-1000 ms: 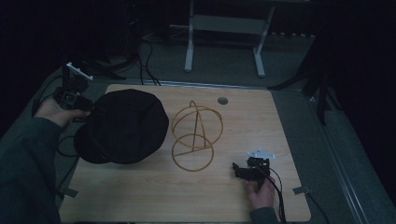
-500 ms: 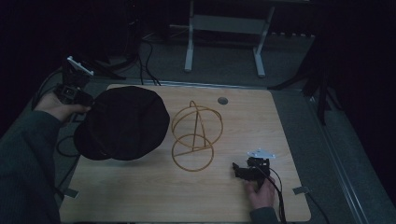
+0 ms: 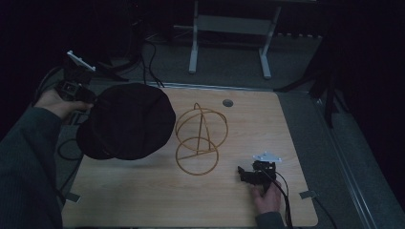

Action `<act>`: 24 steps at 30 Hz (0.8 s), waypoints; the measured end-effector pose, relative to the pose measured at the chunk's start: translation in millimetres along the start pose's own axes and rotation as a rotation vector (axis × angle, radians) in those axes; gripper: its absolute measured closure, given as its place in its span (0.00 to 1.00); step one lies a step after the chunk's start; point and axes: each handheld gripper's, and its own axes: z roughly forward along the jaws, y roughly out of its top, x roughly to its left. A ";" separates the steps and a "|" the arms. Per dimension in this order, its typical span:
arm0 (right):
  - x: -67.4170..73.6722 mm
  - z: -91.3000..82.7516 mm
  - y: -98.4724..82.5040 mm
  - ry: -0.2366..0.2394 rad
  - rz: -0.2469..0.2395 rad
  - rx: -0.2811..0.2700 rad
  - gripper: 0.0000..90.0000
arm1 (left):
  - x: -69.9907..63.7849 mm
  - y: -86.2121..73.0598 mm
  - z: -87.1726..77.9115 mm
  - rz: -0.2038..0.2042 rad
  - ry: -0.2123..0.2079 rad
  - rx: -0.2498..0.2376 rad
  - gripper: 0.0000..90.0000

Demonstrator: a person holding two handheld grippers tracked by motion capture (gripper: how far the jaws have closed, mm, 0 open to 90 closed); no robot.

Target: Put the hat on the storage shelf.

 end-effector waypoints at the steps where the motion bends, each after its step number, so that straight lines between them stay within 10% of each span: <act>1: 0.0 0.0 0.0 0.000 0.000 0.000 0.13 | -0.5 0.6 -0.8 0.001 -0.005 -0.006 0.86; 24: 0.1 0.1 0.0 0.000 0.001 -0.001 0.13 | -14.1 19.6 -10.7 0.001 -0.048 -0.044 0.86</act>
